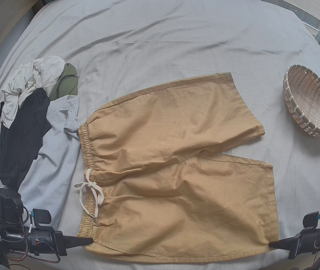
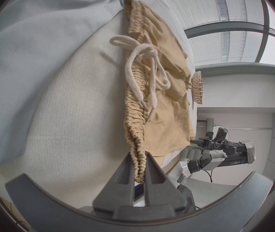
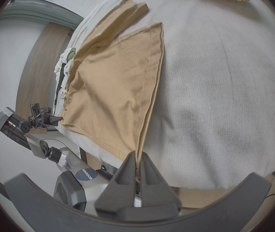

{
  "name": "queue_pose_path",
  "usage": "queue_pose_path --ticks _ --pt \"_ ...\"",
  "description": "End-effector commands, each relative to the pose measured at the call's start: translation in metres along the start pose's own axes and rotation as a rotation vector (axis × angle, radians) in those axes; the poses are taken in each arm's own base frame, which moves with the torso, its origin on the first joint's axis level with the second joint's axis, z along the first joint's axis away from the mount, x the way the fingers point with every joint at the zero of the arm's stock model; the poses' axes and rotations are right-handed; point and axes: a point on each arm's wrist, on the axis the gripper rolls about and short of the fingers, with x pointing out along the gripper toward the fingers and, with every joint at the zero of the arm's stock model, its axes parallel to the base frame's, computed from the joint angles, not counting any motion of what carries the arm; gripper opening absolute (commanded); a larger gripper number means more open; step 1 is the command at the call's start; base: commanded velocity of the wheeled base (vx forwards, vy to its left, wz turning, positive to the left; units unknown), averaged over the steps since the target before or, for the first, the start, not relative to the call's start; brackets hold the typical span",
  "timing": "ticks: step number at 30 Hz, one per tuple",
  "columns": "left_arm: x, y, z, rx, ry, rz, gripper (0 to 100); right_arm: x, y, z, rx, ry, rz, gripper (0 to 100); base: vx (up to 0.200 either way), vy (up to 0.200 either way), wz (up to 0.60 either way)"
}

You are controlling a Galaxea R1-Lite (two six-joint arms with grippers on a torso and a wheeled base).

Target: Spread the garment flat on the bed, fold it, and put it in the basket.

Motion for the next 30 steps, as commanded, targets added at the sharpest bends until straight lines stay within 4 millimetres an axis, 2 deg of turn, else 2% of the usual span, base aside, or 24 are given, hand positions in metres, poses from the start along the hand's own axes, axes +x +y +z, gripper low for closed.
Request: queue_pose_path --ticks 1,7,8,12,13,14,16,17,20,24,30 --pt "-0.013 -0.013 0.006 0.072 -0.089 -0.042 0 -0.015 0.009 0.020 -0.049 -0.183 0.033 0 0.000 0.000 0.00" --pt "-0.029 -0.040 0.036 0.149 -0.243 -0.109 0 -0.038 0.028 0.067 -0.107 -0.394 0.067 0 0.000 0.000 0.00" --pt "-0.030 -0.042 0.037 0.149 -0.251 -0.114 0 -0.039 0.028 0.069 -0.108 -0.404 0.066 0 0.000 0.000 0.00" --pt "-0.045 -0.064 0.056 0.181 -0.356 -0.177 0 -0.057 0.042 0.106 -0.153 -0.544 0.093 0 0.000 0.000 0.00" --pt "-0.045 -0.064 0.056 0.181 -0.356 -0.177 0 -0.057 0.042 0.106 -0.153 -0.544 0.093 0 0.000 0.000 0.00" --pt "-0.048 -0.069 0.062 0.204 -0.378 -0.184 0 -0.062 0.048 0.119 -0.184 -0.601 0.122 0 0.000 0.000 0.00" --pt "-0.049 -0.071 0.065 0.211 -0.392 -0.184 0 -0.066 0.054 0.131 -0.211 -0.658 0.140 0 0.000 0.000 0.00" --pt "-0.049 -0.071 0.065 0.211 -0.392 -0.184 0 -0.066 0.054 0.131 -0.211 -0.658 0.140 0 0.000 0.000 0.00" --pt "-0.050 -0.074 0.071 0.224 -0.425 -0.180 0 -0.072 0.062 0.154 -0.234 -0.724 0.162 0 0.000 0.000 0.00" --pt "-0.051 -0.076 0.075 0.229 -0.448 -0.179 0 -0.081 0.071 0.171 -0.254 -0.778 0.178 0 0.000 0.000 0.00" --pt "-0.051 -0.079 0.080 0.206 -0.456 -0.188 0 -0.091 0.081 0.182 -0.274 -0.817 0.211 0 0.000 0.000 0.00"
